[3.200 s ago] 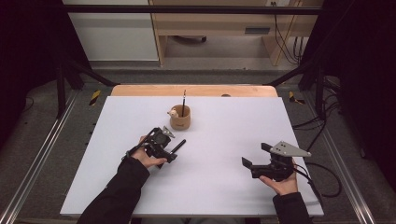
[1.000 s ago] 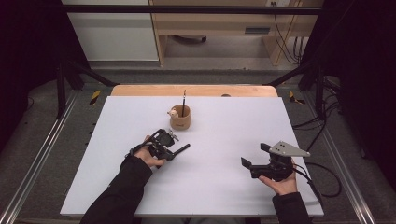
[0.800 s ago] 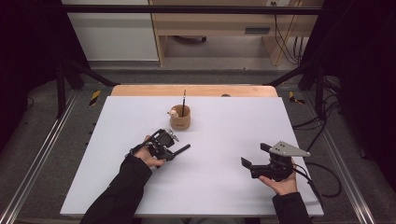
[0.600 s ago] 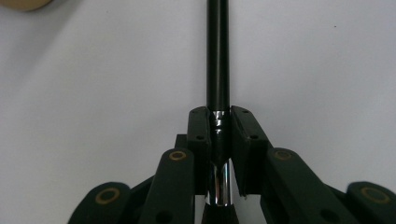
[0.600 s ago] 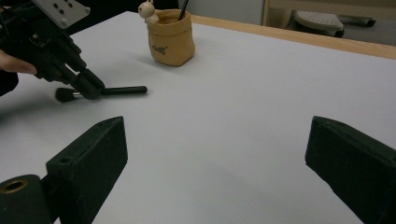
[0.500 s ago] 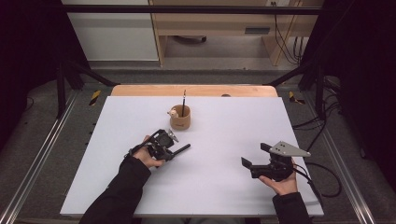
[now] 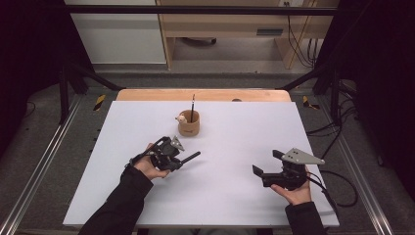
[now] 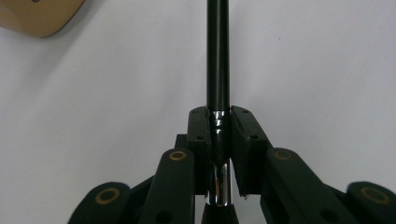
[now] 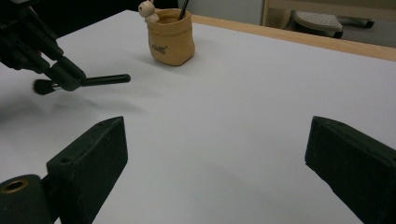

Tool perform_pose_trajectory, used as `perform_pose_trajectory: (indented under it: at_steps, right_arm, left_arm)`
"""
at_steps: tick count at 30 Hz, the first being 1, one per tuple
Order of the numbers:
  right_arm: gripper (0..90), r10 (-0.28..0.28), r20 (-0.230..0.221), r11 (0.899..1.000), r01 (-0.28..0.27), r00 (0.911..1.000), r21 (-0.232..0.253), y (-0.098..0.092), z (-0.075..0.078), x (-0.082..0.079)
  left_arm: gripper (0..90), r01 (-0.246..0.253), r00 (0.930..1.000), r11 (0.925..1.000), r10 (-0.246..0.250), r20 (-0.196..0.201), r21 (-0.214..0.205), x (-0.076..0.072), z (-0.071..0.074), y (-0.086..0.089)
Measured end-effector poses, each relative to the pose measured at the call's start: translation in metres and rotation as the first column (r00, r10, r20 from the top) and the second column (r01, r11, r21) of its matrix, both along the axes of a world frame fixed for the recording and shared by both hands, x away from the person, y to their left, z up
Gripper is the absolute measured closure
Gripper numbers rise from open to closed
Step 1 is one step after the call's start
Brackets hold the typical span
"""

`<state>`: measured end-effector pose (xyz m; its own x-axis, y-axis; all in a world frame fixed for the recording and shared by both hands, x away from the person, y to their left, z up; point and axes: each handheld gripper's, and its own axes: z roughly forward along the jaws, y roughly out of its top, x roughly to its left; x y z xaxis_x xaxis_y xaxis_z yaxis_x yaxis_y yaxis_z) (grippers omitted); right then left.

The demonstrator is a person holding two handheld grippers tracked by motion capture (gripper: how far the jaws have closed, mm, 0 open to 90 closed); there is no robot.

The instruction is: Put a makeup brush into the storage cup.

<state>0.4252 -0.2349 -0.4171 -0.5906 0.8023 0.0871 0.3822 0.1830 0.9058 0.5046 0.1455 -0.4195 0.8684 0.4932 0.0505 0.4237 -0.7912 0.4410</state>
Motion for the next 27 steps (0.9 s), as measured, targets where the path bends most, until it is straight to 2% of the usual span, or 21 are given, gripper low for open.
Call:
perform_pose_trajectory:
  at_steps: [8, 14, 27]
  right_arm:
    - [6.8, 0.01, 0.01, 1.0, -0.009, 0.9999, -0.026, 0.006, 0.003, -0.001]
    - [7.1, 0.028, 0.024, 0.999, -0.027, 0.9993, -0.047, 0.014, 0.007, -0.003]
    - [7.0, 0.064, 0.039, 0.993, -0.06, 0.9972, -0.105, 0.033, 0.017, -0.002]
  left_arm:
    - [78.0, 0.028, 0.9995, 0.9987, -0.027, 0.013, -0.044, -0.01, 0.009, 0.001]
    - [78.0, 0.055, 0.9984, 0.9967, -0.054, 0.015, -0.06, -0.017, 0.014, 0.0]
    - [77.9, 0.102, 0.9948, 0.9891, -0.102, 0.008, -0.106, -0.028, 0.019, -0.003]
